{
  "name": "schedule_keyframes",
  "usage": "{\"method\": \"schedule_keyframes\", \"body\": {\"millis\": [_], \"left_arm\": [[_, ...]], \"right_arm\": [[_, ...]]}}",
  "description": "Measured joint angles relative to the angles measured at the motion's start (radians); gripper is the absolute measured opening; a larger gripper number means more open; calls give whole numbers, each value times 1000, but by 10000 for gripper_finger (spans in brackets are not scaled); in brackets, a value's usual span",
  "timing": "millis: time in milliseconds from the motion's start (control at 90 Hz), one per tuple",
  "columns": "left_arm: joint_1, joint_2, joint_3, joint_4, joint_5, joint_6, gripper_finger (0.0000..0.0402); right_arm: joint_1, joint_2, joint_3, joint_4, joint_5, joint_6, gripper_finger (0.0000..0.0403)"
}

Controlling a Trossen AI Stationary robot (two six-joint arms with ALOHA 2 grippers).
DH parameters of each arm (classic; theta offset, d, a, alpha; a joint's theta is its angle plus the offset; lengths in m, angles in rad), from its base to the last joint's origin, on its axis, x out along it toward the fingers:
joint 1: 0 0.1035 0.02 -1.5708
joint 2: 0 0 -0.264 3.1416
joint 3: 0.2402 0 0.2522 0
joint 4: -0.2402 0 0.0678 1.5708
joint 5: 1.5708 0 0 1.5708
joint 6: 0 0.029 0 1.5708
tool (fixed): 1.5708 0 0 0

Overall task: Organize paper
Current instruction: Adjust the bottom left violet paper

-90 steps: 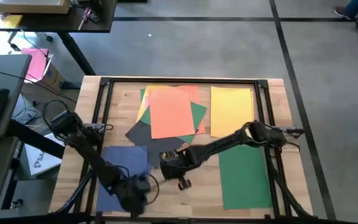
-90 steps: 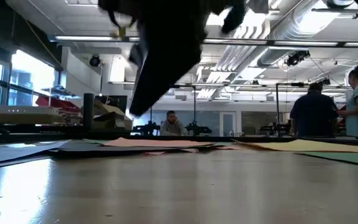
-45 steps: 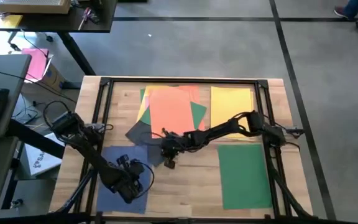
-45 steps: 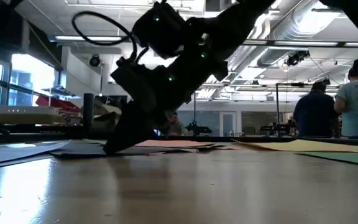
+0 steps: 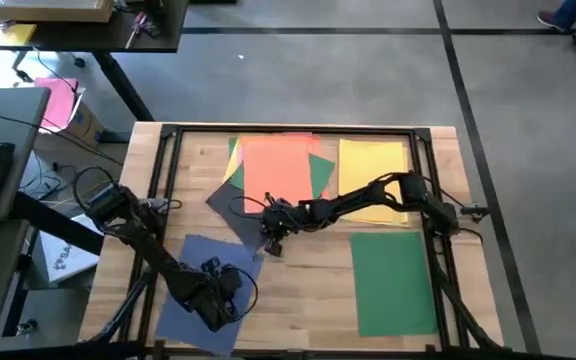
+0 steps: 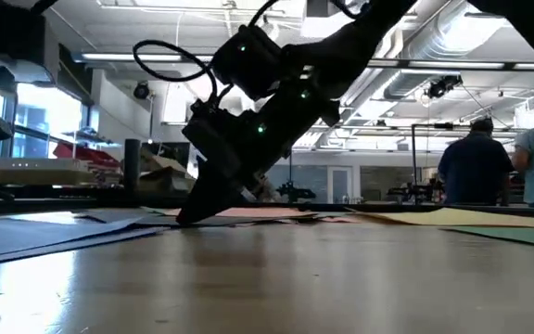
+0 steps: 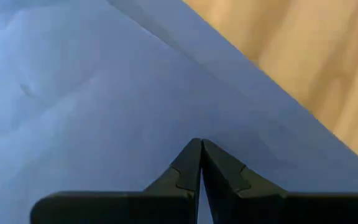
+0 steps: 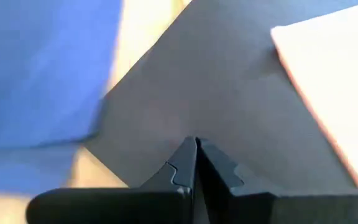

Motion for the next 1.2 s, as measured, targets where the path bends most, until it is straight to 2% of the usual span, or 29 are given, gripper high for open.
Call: {"method": "schedule_keyframes", "body": {"millis": [167,300,467,556,633,722,822,878,1044,1200], "left_arm": [[12,2,-2,80,-25,5,0],[53,3,5,105,-78,8,0],[94,-35,84,-1,-98,75,0],[100,-78,131,-108,-105,72,0],[91,-115,145,-222,-98,6,0],[67,-144,145,-431,-39,-168,0],[43,-145,139,-663,45,-383,0],[40,-145,116,-729,101,-467,0],[56,-145,-24,-669,269,-551,0],[62,-145,-160,-524,310,-572,0]], "right_arm": [[-25,-14,-2,1,4,-64,0],[-20,-77,-11,-56,67,-103,0],[30,-205,-3,-118,69,-141,0],[75,-213,-6,-160,19,-114,0],[125,-201,-9,-167,-55,-93,0],[191,-183,-5,-161,-112,-66,0],[258,-159,-7,-199,-115,-46,0],[283,-156,-7,-195,-98,-33,0],[299,-124,-4,-185,-54,59,0],[272,-93,-5,-177,9,132,0]]}}
